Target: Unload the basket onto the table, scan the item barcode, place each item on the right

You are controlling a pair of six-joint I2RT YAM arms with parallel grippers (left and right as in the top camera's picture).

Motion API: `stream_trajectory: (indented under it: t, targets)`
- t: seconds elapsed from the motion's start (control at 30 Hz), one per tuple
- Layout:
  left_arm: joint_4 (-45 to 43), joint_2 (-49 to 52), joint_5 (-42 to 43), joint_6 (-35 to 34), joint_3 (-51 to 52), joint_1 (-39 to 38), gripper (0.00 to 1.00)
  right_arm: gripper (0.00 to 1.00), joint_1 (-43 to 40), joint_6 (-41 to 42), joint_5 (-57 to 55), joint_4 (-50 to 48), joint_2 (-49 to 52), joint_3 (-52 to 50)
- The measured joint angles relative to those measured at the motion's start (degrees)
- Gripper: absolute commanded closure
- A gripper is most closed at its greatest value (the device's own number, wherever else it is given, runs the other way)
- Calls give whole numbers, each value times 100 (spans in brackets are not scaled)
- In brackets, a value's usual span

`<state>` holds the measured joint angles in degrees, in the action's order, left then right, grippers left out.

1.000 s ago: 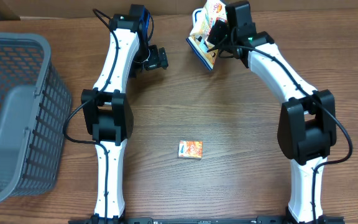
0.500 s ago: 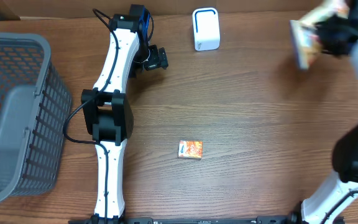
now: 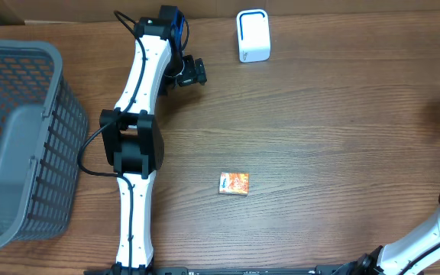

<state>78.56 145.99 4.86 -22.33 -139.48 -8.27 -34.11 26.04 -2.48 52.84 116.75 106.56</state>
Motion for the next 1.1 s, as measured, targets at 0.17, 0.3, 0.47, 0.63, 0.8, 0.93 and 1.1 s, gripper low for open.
stream_trajectory:
  t: [0.17, 0.3, 0.47, 0.63, 0.8, 0.93, 1.1]
  targets:
    - [0, 0, 0, -2, 0, 0, 0, 88, -46, -219, -203, -289, 385, -9]
    - [0, 0, 0, 0, 0, 0, 0, 82, -72, -286, -334, -319, 599, -24]
    - [0, 0, 0, 0, 0, 0, 0, 57, -72, -343, -643, -299, 647, -24]
    - [0, 0, 0, -2, 0, 0, 0, 40, -74, -361, -905, -42, 647, -24]
    - [0, 0, 0, 0, 0, 0, 0, 32, -74, -376, -813, 415, 647, 44]
    - [0, 0, 0, -2, 0, 0, 0, 23, -74, -444, 273, 758, 584, 262]
    - [0, 0, 0, 0, 0, 0, 0, 17, 0, -973, 2625, 1113, 361, 380]
